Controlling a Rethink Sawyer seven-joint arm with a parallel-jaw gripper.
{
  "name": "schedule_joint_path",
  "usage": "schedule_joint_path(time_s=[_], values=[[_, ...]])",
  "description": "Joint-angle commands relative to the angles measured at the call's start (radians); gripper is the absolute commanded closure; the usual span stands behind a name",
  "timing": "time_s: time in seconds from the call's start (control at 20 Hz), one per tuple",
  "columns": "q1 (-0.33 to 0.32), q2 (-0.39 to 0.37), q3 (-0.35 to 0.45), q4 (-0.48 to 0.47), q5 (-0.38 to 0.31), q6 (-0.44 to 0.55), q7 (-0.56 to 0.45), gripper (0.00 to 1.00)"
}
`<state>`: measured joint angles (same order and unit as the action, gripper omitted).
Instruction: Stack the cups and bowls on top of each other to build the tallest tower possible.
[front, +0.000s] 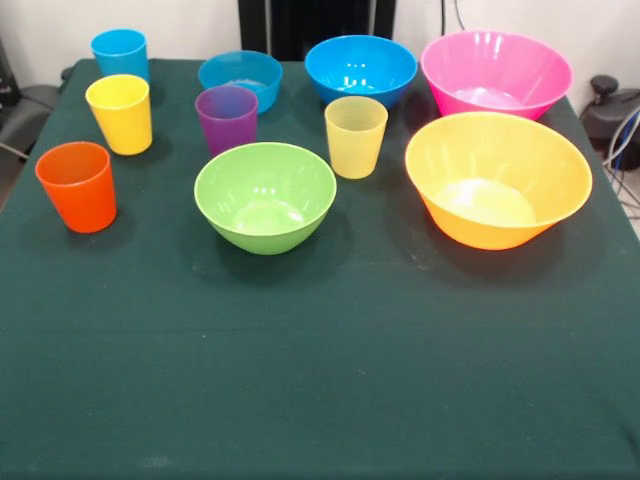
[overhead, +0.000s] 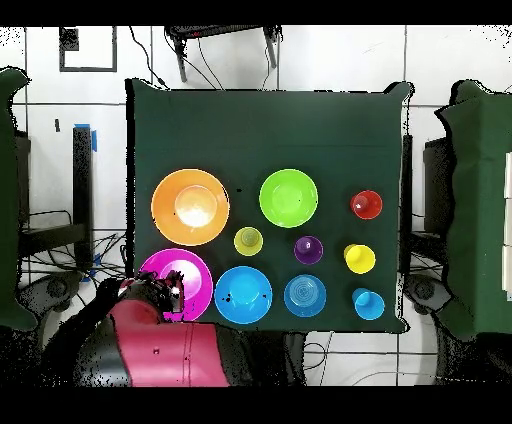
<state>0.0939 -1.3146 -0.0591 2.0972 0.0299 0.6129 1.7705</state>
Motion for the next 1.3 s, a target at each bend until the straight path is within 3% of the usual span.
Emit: schedule_joint_path(time_s=[0.05,0.4,0.8,1.3], values=[[-0.052,0.123,0.077,0.137,0.031,-0.077,0.062,0.00],[-0.079,0.164,0.107,0.154,0.021,-0.172,0.068,0.00],[-0.039,0.220,0.073,0.134,-0.028,-0.249,0.129,0.00],[-0.077,0.262,0.121,0.195,0.011,-0.352,0.128,0.00]])
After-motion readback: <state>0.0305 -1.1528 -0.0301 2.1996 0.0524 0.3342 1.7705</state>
